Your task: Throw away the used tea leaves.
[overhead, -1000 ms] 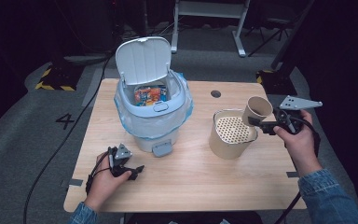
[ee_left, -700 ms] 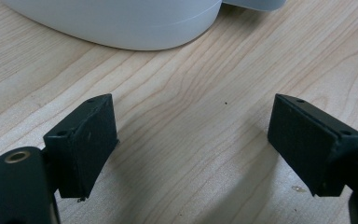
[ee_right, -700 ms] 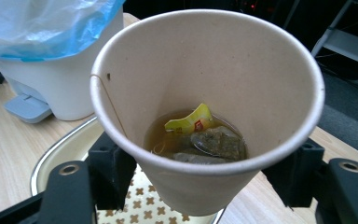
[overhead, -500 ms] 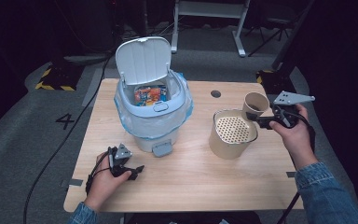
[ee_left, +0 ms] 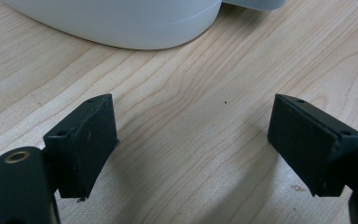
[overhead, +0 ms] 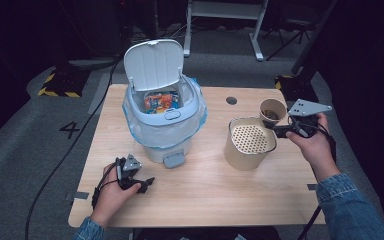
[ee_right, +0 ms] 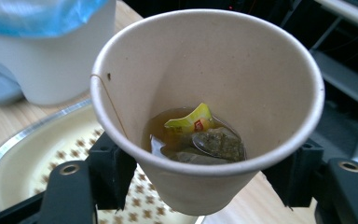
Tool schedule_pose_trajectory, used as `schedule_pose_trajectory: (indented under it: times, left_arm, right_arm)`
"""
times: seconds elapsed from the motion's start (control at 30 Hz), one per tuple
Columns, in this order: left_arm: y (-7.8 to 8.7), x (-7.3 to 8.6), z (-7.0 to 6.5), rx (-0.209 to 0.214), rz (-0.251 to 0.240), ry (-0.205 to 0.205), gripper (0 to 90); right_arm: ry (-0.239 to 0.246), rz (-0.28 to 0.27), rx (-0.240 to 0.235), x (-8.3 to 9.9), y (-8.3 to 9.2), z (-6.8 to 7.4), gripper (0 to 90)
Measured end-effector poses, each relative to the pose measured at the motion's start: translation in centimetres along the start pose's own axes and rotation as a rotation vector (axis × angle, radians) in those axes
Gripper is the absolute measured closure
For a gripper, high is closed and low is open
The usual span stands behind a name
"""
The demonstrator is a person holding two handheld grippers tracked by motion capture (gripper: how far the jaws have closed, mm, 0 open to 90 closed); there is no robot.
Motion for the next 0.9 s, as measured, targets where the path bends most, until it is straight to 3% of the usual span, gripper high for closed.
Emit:
schedule_pose_trajectory:
  times: [0.17, 0.3, 0.33, 0.37, 0.4, 0.43, 0.57, 0.67, 0.7, 0.87, 0.9]
  left_arm:
    - [0.00, 0.00, 0.00, 0.001, 0.000, 0.001, 15.9]
    - [0.00, 0.00, 0.00, 0.001, 0.000, 0.000, 15.9]
    - [0.00, 0.00, 0.00, 0.001, 0.000, 0.000, 15.9]
    - [0.00, 0.00, 0.00, 0.000, 0.000, 0.000, 15.9]
    - [0.00, 0.00, 0.00, 0.000, 0.000, 0.000, 15.9]
    - [0.00, 0.00, 0.00, 0.000, 0.000, 0.001, 15.9]
    - [0.00, 0.00, 0.00, 0.001, 0.000, 0.001, 15.9]
    - [0.00, 0.00, 0.00, 0.000, 0.000, 0.001, 15.9]
    - [0.00, 0.00, 0.00, 0.001, 0.000, 0.001, 15.9]
    - [-0.01, -0.01, 0.01, 0.001, -0.001, 0.001, 15.9]
    - [-0.01, -0.01, 0.01, 0.001, -0.001, 0.001, 15.9]
  right_arm:
    - [0.129, 0.026, 0.024, 0.31, -0.06, 0.15, 33.6]
    - [0.263, 0.067, 0.058, 0.55, -0.11, 0.27, 33.6]
    - [0.263, 0.067, 0.058, 0.55, -0.11, 0.27, 33.6]
    - [0.309, 0.082, 0.068, 0.53, -0.10, 0.28, 33.6]
    - [0.309, 0.082, 0.068, 0.53, -0.10, 0.28, 33.6]
    - [0.351, 0.093, 0.082, 0.42, -0.10, 0.21, 33.6]
    - [0.436, 0.114, 0.108, 0.20, -0.09, 0.12, 33.7]
    - [0.458, 0.125, 0.118, 0.19, -0.06, 0.16, 33.8]
    - [0.487, 0.133, 0.129, 0.20, -0.04, 0.18, 33.8]
    - [0.517, 0.143, 0.142, 0.21, 0.01, 0.17, 33.9]
    - [0.546, 0.150, 0.153, 0.20, 0.06, 0.14, 34.0]
Point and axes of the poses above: each handheld gripper's, and its own axes: y roughly backward along the jaws, x roughly out of its underside, z roughly to its left, the point moved 8 cm from there along -y, roughly forward along the jaws, and after that the axes turned 4 degrees about -z, right-handed, at the moved point
